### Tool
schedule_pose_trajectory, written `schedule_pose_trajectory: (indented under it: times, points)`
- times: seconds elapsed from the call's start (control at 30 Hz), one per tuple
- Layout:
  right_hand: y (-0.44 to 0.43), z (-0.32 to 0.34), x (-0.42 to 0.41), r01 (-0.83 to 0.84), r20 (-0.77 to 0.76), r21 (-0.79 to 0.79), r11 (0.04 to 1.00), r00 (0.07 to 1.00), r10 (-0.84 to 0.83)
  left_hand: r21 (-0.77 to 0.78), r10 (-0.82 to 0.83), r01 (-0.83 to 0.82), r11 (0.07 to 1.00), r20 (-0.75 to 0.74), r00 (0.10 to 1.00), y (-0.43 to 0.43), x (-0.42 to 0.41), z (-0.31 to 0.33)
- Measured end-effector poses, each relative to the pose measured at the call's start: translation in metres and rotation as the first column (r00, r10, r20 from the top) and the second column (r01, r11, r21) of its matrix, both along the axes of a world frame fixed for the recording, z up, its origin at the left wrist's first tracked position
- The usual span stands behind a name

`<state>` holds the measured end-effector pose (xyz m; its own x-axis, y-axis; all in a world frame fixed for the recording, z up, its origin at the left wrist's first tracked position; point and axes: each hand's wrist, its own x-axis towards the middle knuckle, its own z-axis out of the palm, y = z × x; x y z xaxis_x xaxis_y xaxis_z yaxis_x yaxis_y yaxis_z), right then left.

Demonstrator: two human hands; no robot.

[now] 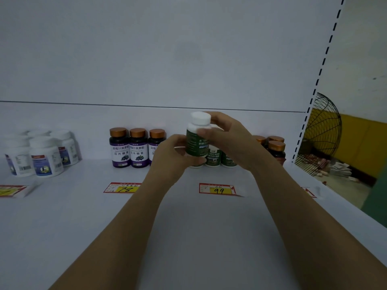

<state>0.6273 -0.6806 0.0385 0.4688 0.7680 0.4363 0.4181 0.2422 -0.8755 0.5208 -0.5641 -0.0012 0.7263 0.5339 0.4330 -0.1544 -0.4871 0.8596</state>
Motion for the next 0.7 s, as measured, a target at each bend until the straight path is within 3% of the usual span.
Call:
schedule_pose_trajectory:
  times: [0.17,0.23,0.37,0.47,0.53,0.6,0.7]
  points:
    - [0.007,0.005,-0.022,0.045,0.378,0.205,0.978,0.918,-0.122,0.133,0.198,-0.245,0.960,0.291,0.936,0.004,-0.004,0.004]
    - [0.013,0.002,-0.030,0.072,0.512,0.308,0.949,0.828,-0.229,0.064,0.253,-0.296,0.953,0.367,0.895,0.004,-0.006,0.007]
    - [0.018,-0.002,-0.035,0.086,0.583,0.411,0.907,0.741,-0.334,-0.051,0.274,-0.277,0.960,0.387,0.880,0.002,-0.008,0.009]
    - [0.014,0.002,-0.035,0.106,0.531,0.416,0.903,0.778,-0.336,0.098,0.185,-0.237,0.967,0.375,0.908,0.003,-0.010,0.010]
    - [0.008,0.009,-0.031,0.168,0.421,0.391,0.905,0.842,-0.338,0.121,0.034,-0.070,0.990,0.278,0.960,0.000,-0.012,0.014]
    - [-0.001,0.017,-0.022,0.260,0.230,0.279,0.925,0.917,-0.327,0.004,-0.113,0.113,0.994,0.146,0.983,-0.007,-0.015,0.019]
    - [-0.008,0.019,-0.004,0.290,0.005,-0.110,0.951,0.957,-0.291,-0.273,-0.215,0.198,0.941,-0.033,0.976,-0.011,-0.013,0.022]
